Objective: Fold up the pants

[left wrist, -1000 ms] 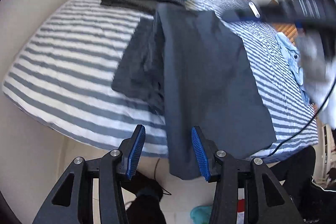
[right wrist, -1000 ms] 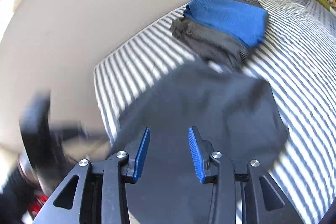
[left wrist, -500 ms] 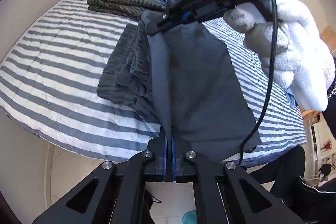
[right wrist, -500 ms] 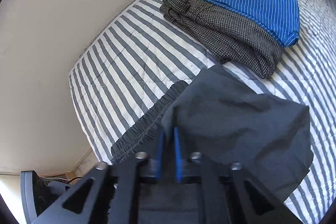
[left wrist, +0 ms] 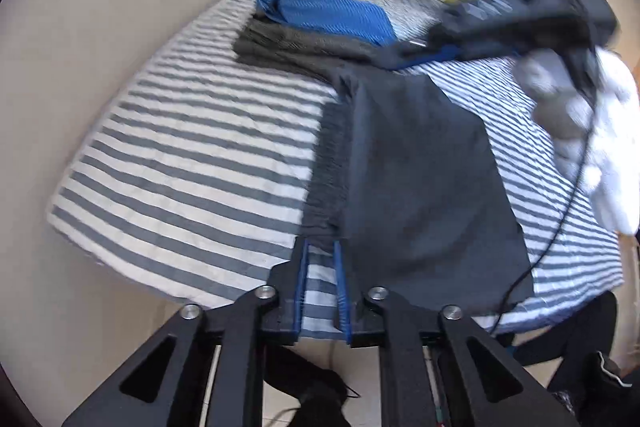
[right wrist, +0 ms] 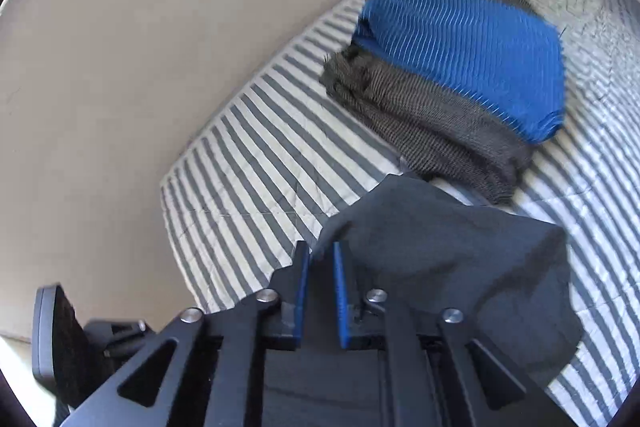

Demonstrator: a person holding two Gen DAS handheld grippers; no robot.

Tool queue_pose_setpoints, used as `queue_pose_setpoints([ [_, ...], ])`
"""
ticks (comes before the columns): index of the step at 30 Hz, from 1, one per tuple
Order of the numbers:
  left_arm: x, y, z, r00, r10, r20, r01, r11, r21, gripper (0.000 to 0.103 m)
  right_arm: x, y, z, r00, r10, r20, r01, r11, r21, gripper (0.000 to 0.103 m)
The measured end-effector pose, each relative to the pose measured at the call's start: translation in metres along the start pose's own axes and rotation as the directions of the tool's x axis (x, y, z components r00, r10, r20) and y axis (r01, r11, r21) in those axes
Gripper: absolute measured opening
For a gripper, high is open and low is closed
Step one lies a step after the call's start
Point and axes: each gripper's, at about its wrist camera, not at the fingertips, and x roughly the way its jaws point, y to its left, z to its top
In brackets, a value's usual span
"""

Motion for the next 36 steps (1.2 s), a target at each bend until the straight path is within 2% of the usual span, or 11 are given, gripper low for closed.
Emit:
queue_pose_setpoints([
  [3,-0.022,-0.003,0.011,0.994,0.036,0.099,-0.033,0.999,-0.03,0.066,-0.049,-0.009,-0.044,0.993,-0.056,0.104,0.064,0.995,-0.078,0.03],
  [5,-0.029,-0.012,0.021,0.988,0.033,0.151,-0.026,0.999,-0.043,0.073,-0.069,-0.014,-0.082,0.985,-0.1,0.144,0.115,0.989,-0.098,0.03],
  [10,0.004,-0.054,0.057,0.997,0.023,0.075,-0.025,1.0,0.018,0.068,-0.068,-0.034,-0.167,0.978,-0.129,0.166,0.124,0.991,0.041,0.031],
  [14,0.051,-0.081,0.074,0.998,-0.05,-0.023,0.052,0.997,0.053,0.049,-0.043,-0.038,-0.207,0.987,-0.07,0.143,0.051,0.99,0.133,0.031],
  [18,0.104,-0.084,0.09,0.992,0.114,-0.057,-0.106,0.985,0.135,0.042,-0.011,-0.03,-0.24,0.997,-0.044,0.059,0.035,0.987,0.154,0.031],
  [22,0.109,-0.078,0.107,0.978,0.205,-0.03,-0.198,0.969,0.15,0.039,-0.046,-0.032,-0.261,0.989,0.007,0.145,-0.027,0.991,0.135,0.031],
  [25,0.086,-0.102,0.12,0.993,0.12,0.005,-0.119,0.976,0.183,0.038,-0.064,-0.05,-0.268,0.982,-0.001,0.189,-0.037,0.98,0.195,0.031],
  [28,0.085,-0.152,0.126,0.998,0.064,0.013,-0.065,0.949,0.308,0.038,-0.06,-0.058,-0.27,0.98,0.023,0.199,-0.069,0.972,0.227,0.031],
  [31,0.105,-0.188,0.127,0.998,-0.003,-0.067,0.026,0.937,0.347,0.038,-0.045,-0.051,-0.272,0.986,0.074,0.148,-0.104,0.972,0.212,0.031],
  [34,0.122,-0.204,0.117,0.976,-0.119,-0.181,0.17,0.938,0.302,0.038,-0.034,-0.041,-0.28,0.992,0.084,0.092,-0.099,0.98,0.171,0.031],
  [36,0.121,-0.219,0.102,0.969,-0.143,-0.2,0.206,0.915,0.347,0.038,-0.033,-0.045,-0.284,0.992,0.086,0.096,-0.104,0.974,0.203,0.031],
])
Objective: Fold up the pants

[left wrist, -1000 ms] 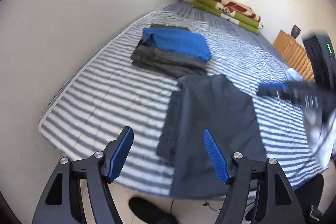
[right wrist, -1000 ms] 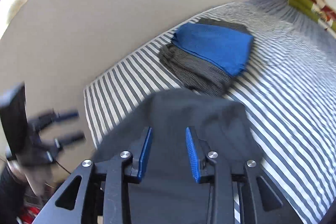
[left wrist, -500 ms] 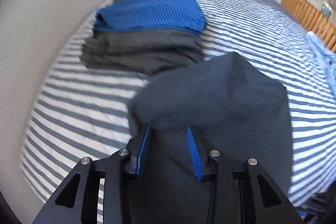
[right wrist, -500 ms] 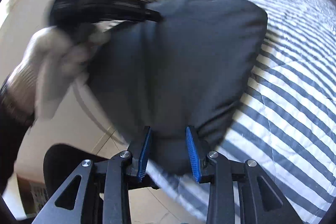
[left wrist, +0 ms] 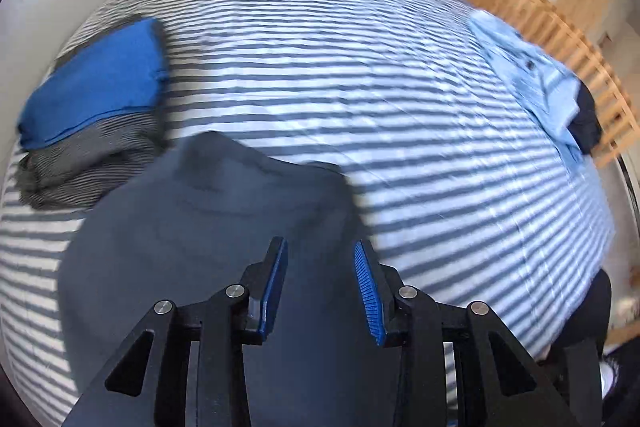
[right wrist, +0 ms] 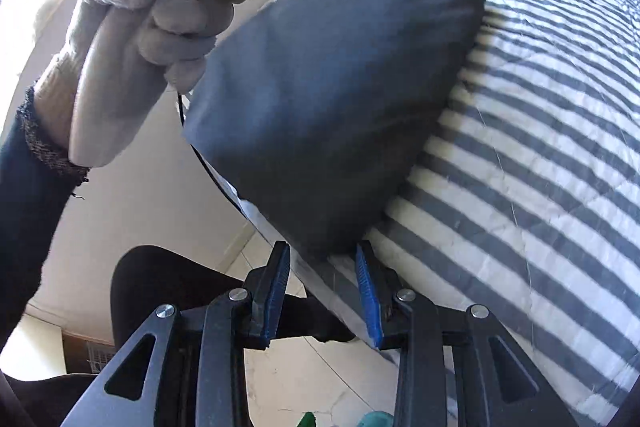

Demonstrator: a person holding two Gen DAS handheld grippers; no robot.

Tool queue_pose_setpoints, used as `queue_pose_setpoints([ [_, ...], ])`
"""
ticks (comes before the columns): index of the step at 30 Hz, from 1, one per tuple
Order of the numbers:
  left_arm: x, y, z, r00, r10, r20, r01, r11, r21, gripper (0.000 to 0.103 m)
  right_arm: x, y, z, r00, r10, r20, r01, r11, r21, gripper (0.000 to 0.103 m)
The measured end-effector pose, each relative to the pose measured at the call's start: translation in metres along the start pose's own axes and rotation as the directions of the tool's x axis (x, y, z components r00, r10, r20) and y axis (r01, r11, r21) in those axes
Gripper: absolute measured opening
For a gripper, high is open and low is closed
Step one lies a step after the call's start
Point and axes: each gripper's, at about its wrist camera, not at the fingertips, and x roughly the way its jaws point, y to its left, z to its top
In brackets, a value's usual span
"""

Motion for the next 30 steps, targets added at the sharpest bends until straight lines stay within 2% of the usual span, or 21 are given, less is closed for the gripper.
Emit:
queue_pose_setpoints([
  [2,0.01,-0.02,-0.002,0.999,0.027,-0.026,-0.025,0.996,0.083,0.038,-0.003,-0.006,-0.001,1.0,0.001,0.03,-0.002,0.999,0.04,0.031],
  [4,0.024,-0.025,0.003,0.997,0.039,-0.067,-0.032,0.995,0.093,0.038,-0.006,-0.006,-0.001,0.998,-0.001,0.067,-0.001,0.999,0.035,0.031],
  [8,0.059,-0.018,0.016,0.987,0.08,-0.142,-0.068,0.994,0.086,0.038,0.002,0.01,0.0,0.992,-0.069,0.102,0.077,0.993,-0.085,0.032],
  [10,0.068,-0.014,0.019,0.984,0.07,-0.166,-0.058,0.996,0.073,0.038,0.005,0.02,0.001,0.988,-0.105,0.117,0.12,0.984,-0.13,0.026],
  [12,0.072,-0.011,0.02,0.984,0.063,-0.169,-0.052,0.996,0.069,0.038,0.004,0.03,0.001,0.98,-0.14,0.143,0.164,0.971,-0.174,0.011],
  [13,0.073,-0.008,0.02,0.984,0.058,-0.17,-0.048,0.997,0.064,0.038,-0.001,0.036,0.002,0.977,-0.143,0.159,0.173,0.966,-0.193,0.009],
  [17,0.078,0.001,0.021,0.985,0.034,-0.166,-0.027,0.999,0.044,0.039,-0.039,0.054,0.012,0.964,-0.062,0.259,0.117,0.973,-0.2,0.006],
  [19,0.078,0.002,0.021,0.986,0.03,-0.161,-0.023,0.999,0.045,0.039,-0.037,0.046,0.01,0.978,-0.028,0.205,0.065,0.982,-0.176,0.005],
  [21,0.077,0.003,0.021,0.988,0.026,-0.155,-0.019,0.999,0.042,0.039,-0.019,0.039,0.0,0.997,-0.002,0.077,0.017,0.981,-0.195,0.002],
  [23,0.069,0.005,0.019,0.99,0.024,-0.14,-0.02,0.999,0.032,0.039,-0.014,0.037,-0.014,1.0,-0.018,0.02,0.022,0.976,-0.216,0.003],
  [25,0.052,0.004,0.014,0.993,0.05,-0.111,-0.045,0.998,0.047,0.039,-0.025,0.028,-0.017,1.0,-0.004,0.015,0.007,0.98,-0.2,0.003],
  [28,0.006,0.014,-0.004,0.996,0.082,-0.033,-0.081,0.996,0.035,0.04,-0.055,-0.003,0.003,0.997,-0.015,0.078,0.021,0.997,-0.077,0.007],
  [30,-0.021,0.032,-0.016,0.995,0.097,0.002,-0.097,0.995,-0.017,0.04,-0.072,-0.022,0.021,0.989,-0.044,0.143,0.044,0.999,0.001,0.02],
])
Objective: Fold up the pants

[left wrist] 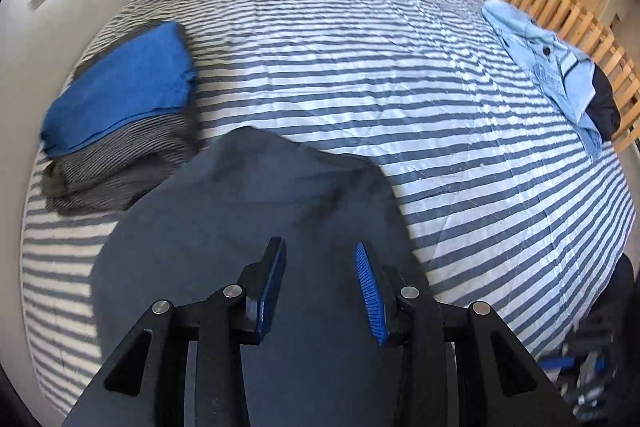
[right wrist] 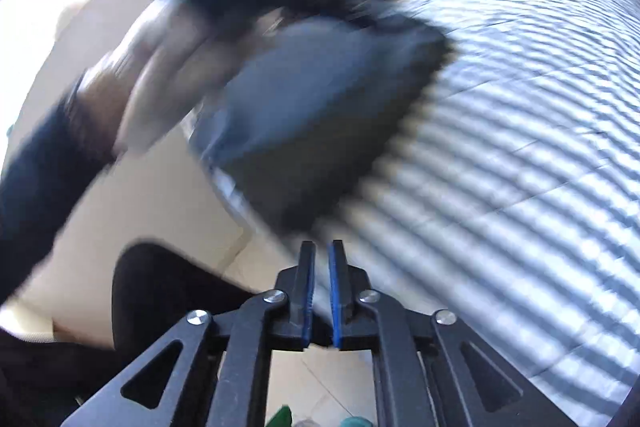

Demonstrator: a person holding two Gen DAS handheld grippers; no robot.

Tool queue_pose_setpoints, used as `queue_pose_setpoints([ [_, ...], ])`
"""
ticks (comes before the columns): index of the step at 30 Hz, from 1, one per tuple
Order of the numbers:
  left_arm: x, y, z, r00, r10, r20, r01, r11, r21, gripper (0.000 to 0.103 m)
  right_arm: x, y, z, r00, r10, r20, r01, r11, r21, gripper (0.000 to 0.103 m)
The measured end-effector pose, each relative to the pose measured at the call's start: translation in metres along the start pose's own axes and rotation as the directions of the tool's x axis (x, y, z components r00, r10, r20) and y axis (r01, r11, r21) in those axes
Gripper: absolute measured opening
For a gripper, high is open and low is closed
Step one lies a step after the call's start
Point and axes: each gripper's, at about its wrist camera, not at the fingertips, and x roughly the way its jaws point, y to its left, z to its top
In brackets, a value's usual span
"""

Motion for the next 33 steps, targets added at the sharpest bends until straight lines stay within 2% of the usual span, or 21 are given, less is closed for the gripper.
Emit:
queue_pose_setpoints([
  [2,-0.024,0.031,-0.017,0.999,0.022,0.025,-0.02,0.997,-0.07,0.042,-0.008,-0.02,0.028,0.996,-0.046,0.073,0.042,0.997,0.063,0.031],
  [3,-0.03,0.046,-0.022,0.999,0.041,0.028,-0.038,0.994,-0.105,0.05,-0.008,-0.029,0.049,0.994,-0.066,0.091,0.059,0.995,0.074,0.04],
  [6,-0.043,0.091,-0.046,0.998,0.062,0.013,-0.058,0.978,-0.2,0.067,0.007,-0.034,0.073,0.992,-0.072,0.106,0.064,0.995,0.076,0.053],
  [8,-0.042,0.112,-0.058,1.0,0.029,-0.012,-0.031,0.968,-0.249,0.069,0.025,-0.043,0.09,0.995,-0.073,0.066,0.066,0.992,0.106,0.055],
  [10,-0.033,0.13,-0.06,1.0,0.01,-0.021,-0.016,0.962,-0.273,0.073,0.035,-0.045,0.091,0.998,-0.053,0.017,0.051,0.993,0.106,0.055],
  [12,-0.023,0.144,-0.061,1.0,-0.008,-0.025,0.0,0.951,-0.31,0.081,0.044,-0.042,0.088,0.998,-0.051,-0.026,0.054,0.994,0.092,0.055],
  [13,-0.017,0.154,-0.061,0.999,-0.037,-0.03,0.025,0.942,-0.334,0.082,0.047,-0.041,0.088,0.997,-0.056,-0.05,0.06,0.995,0.084,0.055],
  [16,0.004,0.173,-0.063,0.993,-0.106,-0.044,0.08,0.912,-0.403,0.083,0.076,-0.052,0.083,0.994,-0.044,-0.103,0.055,0.993,0.108,0.055],
  [18,0.018,0.181,-0.064,0.99,-0.13,-0.063,0.091,0.898,-0.43,0.082,0.086,-0.062,0.082,0.991,-0.007,-0.131,0.029,0.986,0.166,0.055],
  [22,0.033,0.173,-0.059,0.984,-0.164,-0.074,0.122,0.91,-0.395,0.076,0.089,-0.071,0.094,0.994,0.034,-0.109,-0.009,0.975,0.223,0.055],
  [24,0.04,0.169,-0.056,0.984,-0.151,-0.092,0.107,0.921,-0.374,0.076,0.089,-0.069,0.098,0.993,0.051,-0.109,-0.024,0.971,0.24,0.055],
  [28,0.046,0.172,-0.054,0.982,-0.164,-0.09,0.122,0.925,-0.36,0.074,0.095,-0.064,0.106,0.991,0.088,-0.101,-0.061,0.969,0.24,0.055],
  [29,0.046,0.172,-0.054,0.983,-0.16,-0.086,0.12,0.929,-0.35,0.073,0.097,-0.062,0.108,0.991,0.09,-0.096,-0.065,0.97,0.236,0.053],
  [30,0.045,0.171,-0.055,0.985,-0.155,-0.082,0.118,0.932,-0.344,0.071,0.099,-0.061,0.109,0.992,0.081,-0.097,-0.057,0.971,0.23,0.044],
  [33,0.043,0.175,-0.058,0.985,-0.159,-0.062,0.126,0.925,-0.359,0.068,0.104,-0.06,0.109,0.993,0.068,-0.097,-0.044,0.972,0.231,0.027],
])
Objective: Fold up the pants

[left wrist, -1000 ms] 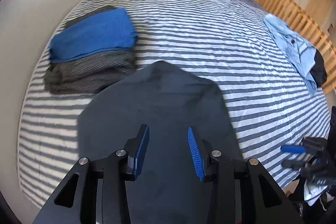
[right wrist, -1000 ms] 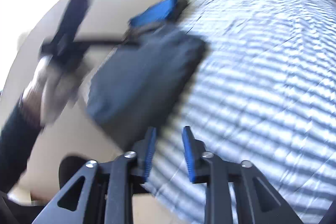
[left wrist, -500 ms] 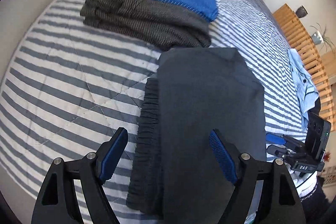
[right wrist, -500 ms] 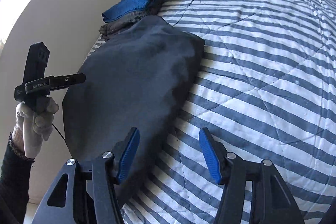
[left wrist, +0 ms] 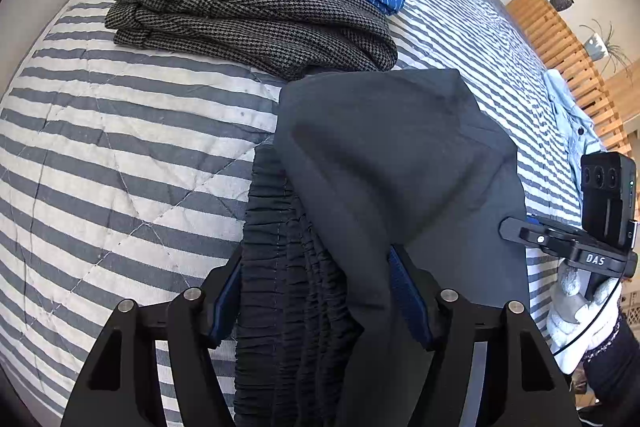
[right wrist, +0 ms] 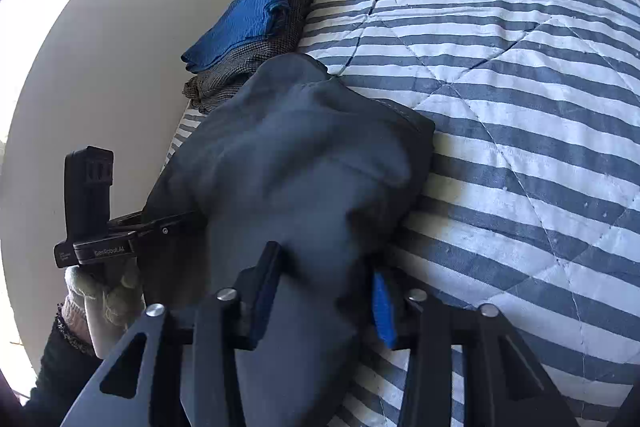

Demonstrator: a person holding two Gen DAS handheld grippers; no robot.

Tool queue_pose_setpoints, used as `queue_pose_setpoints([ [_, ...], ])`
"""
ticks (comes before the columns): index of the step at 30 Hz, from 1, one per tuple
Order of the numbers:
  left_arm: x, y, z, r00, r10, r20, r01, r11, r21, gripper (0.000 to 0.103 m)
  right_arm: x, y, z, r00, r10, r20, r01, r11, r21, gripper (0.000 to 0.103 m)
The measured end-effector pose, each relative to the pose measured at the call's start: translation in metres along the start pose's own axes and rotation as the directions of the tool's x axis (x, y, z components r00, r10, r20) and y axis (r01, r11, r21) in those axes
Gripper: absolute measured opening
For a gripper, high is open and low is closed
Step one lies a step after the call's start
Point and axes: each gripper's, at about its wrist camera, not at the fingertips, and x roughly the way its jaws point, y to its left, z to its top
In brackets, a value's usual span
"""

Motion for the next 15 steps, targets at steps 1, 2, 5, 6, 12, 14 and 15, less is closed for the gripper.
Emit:
queue_pose_setpoints([
  [1,-0.001,0.003,-0.001,1.0,-0.016,0.01,0.016,1.0,-0.025,0.067,0.0,-0.001,-0.001,1.0,0.005,-0.003,-0.005,1.0,0.005,0.023],
  [2,-0.002,0.005,-0.002,1.0,-0.021,0.017,0.022,0.999,-0.034,0.067,0.0,-0.003,-0.002,1.0,0.018,-0.006,-0.018,1.0,0.016,0.019],
  [5,-0.004,0.005,-0.005,0.999,-0.022,0.034,0.023,0.999,-0.028,0.067,-0.003,-0.006,-0.005,1.0,0.028,-0.005,-0.028,0.999,0.032,0.017],
  [6,-0.005,0.004,-0.004,0.999,-0.019,0.034,0.02,1.0,-0.019,0.069,-0.004,-0.004,-0.005,1.0,0.014,-0.005,-0.014,1.0,0.016,0.017],
  [12,-0.002,0.006,0.001,0.999,-0.011,0.041,0.012,1.0,-0.029,0.071,0.001,0.003,-0.002,0.999,-0.041,-0.024,0.041,0.999,-0.012,0.02],
  [14,0.0,0.0,0.005,0.999,0.026,0.046,-0.025,1.0,-0.009,0.067,0.002,0.008,-0.002,0.998,-0.065,-0.018,0.065,0.997,-0.034,0.018],
  [15,-0.001,-0.002,0.005,0.998,0.042,0.051,-0.042,0.999,0.0,0.064,0.002,0.011,-0.003,0.997,-0.076,-0.014,0.075,0.996,-0.048,0.015],
])
